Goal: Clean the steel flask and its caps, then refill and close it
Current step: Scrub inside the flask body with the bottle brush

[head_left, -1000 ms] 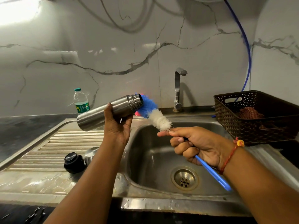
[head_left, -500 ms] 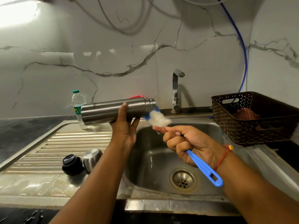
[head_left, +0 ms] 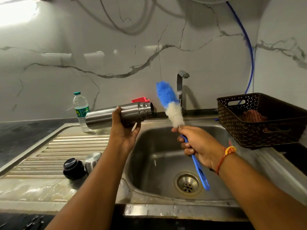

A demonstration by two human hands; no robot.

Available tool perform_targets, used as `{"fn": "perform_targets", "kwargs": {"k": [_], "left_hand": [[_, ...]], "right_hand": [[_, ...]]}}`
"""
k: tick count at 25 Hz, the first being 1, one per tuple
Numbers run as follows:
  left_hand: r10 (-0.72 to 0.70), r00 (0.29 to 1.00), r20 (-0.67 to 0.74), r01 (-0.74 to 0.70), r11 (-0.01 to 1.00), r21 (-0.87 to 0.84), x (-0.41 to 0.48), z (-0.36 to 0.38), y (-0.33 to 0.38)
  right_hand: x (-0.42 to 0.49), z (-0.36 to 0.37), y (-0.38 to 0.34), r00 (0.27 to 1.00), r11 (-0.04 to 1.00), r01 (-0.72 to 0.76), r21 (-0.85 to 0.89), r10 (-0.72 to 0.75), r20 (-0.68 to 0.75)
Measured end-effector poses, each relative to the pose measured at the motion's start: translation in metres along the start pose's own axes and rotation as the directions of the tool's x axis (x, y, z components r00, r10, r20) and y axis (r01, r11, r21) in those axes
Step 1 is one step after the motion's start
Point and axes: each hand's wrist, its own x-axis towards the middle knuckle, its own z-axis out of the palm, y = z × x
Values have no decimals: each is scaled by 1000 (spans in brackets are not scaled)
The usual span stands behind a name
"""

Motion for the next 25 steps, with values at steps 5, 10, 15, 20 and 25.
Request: {"fn": "perform_targets", "kwargs": {"k": [5,10,15,20,25], "left_hand": [[-33,992,-123,16,990,-140,9,-7,10],[-46,990,-131,20,981,-192,12,-10,14],[-6,993,-118,-8,993,-115,8,-9,13],[7,995,-97,-11,999,-42,1,-4,9],[15,996,-85,-23,995,-97,6,-7,6]], "right_hand": [[-2,-3,0,979,797,155,-584,-204,-19],[-4,-9,-3,947,682,192,-705,-318,-50],[-9,-5,-7,909,689,293,-663,-416,-31],[-7,-5,-4,897,699,296,-651,-437,-61],[-3,-3,-1,922,776,303,-553,-386,-36]]}}
